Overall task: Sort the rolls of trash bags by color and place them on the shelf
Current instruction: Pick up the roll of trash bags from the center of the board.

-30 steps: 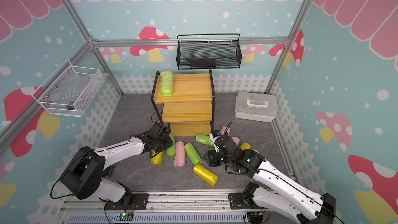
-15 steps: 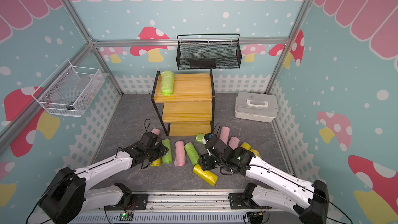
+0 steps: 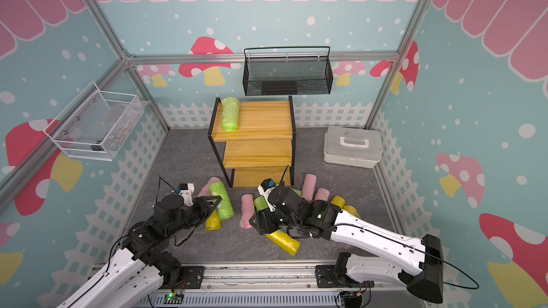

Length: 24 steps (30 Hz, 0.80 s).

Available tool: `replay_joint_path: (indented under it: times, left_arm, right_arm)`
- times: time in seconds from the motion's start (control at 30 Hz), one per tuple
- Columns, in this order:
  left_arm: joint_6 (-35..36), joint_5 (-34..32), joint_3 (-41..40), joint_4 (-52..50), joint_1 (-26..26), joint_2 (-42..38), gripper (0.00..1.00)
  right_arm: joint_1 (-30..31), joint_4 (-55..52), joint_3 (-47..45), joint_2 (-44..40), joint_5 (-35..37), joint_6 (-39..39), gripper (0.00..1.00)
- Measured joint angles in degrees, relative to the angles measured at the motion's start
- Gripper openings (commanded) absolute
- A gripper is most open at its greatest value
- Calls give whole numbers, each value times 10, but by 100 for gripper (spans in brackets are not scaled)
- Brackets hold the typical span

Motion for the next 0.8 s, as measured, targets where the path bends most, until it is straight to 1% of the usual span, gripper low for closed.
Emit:
replay_joint_path:
  times: [0.1,0.23,0.5,0.67,0.8]
  left_arm:
    - [-38,-5,0,-1,-7,-49,0]
    - [-85,-10,0,4,-16,-85,0]
    - [-139,-29,0,22,-57,-94,0]
    - [-157,-35,0,52,-67,-90,0]
    - [-170,-39,0,71,-71,-90,0]
  right_arm:
    - [4,50,-2,4,-15,28,93]
    - [5,122,-4,25,-38,56,94]
    - [19,219,6,102,-58,98,92]
    - [26,284,5,118,-50,137,89]
    - [33,311,3,118,-32,156,87]
